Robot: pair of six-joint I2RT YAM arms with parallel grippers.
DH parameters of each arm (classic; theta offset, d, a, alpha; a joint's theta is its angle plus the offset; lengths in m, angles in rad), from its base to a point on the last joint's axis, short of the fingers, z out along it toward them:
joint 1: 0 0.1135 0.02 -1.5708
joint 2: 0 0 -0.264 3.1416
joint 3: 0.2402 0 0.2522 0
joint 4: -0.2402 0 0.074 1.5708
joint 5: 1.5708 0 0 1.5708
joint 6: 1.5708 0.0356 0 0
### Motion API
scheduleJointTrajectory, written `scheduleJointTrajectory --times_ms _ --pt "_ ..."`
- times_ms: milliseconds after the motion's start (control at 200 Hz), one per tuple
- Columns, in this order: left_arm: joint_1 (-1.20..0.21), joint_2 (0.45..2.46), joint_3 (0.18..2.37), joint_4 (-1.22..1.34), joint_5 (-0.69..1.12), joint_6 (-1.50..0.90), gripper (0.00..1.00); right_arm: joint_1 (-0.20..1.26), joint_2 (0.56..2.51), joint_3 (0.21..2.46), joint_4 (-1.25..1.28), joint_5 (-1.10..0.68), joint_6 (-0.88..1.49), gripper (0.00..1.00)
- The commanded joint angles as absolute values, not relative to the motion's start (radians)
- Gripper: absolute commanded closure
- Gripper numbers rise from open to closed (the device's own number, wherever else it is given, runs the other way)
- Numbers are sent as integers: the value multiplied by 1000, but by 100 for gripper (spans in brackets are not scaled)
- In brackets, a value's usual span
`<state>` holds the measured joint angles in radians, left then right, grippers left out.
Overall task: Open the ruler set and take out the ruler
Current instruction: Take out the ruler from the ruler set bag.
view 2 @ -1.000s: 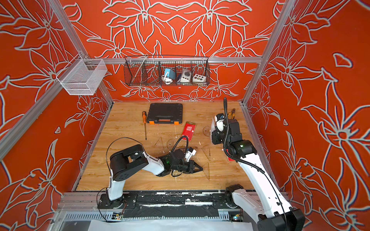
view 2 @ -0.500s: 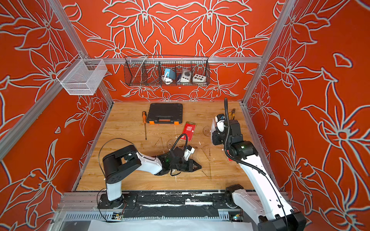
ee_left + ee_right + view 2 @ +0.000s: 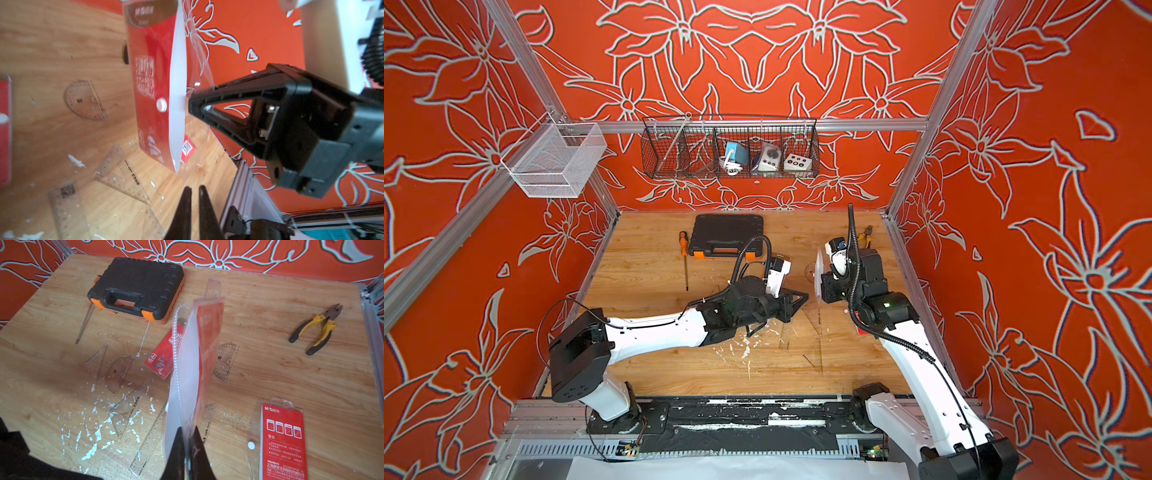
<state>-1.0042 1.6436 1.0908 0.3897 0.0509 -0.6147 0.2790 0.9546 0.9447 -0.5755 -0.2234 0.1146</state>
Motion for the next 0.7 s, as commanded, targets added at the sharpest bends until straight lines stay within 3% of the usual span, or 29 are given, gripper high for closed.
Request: scheduleJointTrajectory --times_ms 0,185,695 --pt "-1011 1650 1139 339 -16 -536 96 275 957 951 -551 -297 119 100" --pt "-1011 1679 1177 338 -17 -528 100 275 960 956 -532 -353 139 100" --pt "-1010 1727 1198 291 -140 -494 100 275 938 965 -540 -441 155 100"
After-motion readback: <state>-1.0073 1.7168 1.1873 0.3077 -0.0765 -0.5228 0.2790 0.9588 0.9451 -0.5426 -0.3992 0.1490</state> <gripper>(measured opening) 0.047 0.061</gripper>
